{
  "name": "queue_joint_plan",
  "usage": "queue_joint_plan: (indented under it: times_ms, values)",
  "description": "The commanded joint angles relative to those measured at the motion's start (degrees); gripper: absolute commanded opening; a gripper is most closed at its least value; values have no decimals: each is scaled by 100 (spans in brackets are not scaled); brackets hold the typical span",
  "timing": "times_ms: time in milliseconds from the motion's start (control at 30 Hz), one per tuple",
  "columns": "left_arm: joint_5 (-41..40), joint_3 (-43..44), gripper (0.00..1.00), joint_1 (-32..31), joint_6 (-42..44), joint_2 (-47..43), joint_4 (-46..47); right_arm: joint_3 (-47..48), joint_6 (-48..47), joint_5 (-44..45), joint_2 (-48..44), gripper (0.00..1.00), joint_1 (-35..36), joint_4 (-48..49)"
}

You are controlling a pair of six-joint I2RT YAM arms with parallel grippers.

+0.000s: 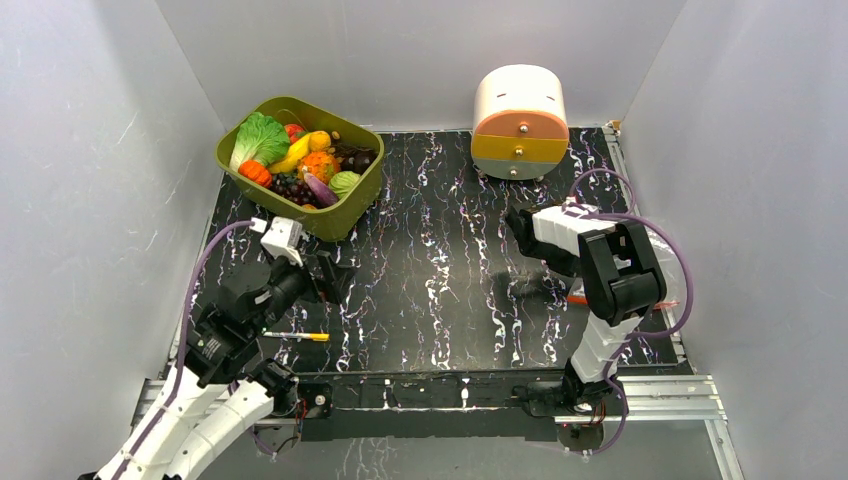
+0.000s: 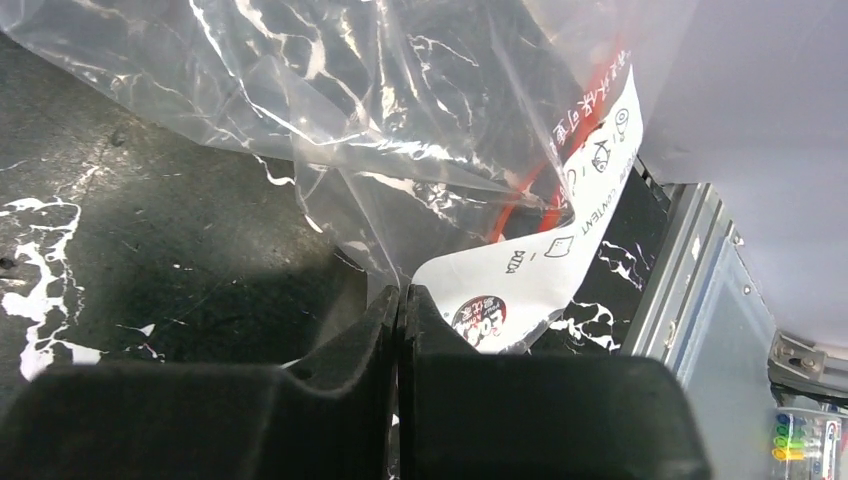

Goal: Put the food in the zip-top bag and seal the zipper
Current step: Pick up the zipper food storage bag at the center of the board.

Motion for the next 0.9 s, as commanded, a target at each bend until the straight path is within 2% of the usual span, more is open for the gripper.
queue_joint_plan:
  times_ms: [0, 167, 367, 700, 867]
  values:
    - [225, -183, 98, 31, 182, -380, 325, 161, 309, 165, -465, 0, 159, -381]
    - [205, -441, 98, 34, 266, -765, 592, 31, -73, -475, -1138, 0, 751, -236]
    - [1129, -609, 98, 30, 140, -728, 923, 13, -595, -1506, -2186, 0, 1323, 102]
    - [2764, -885, 89, 30, -116, 345, 1953, -241, -1537, -3828, -4175, 0, 1422, 1281]
    - [2677, -703, 89, 30, 160, 622, 2170, -489, -1372, -4813, -4782, 0, 1422, 1748]
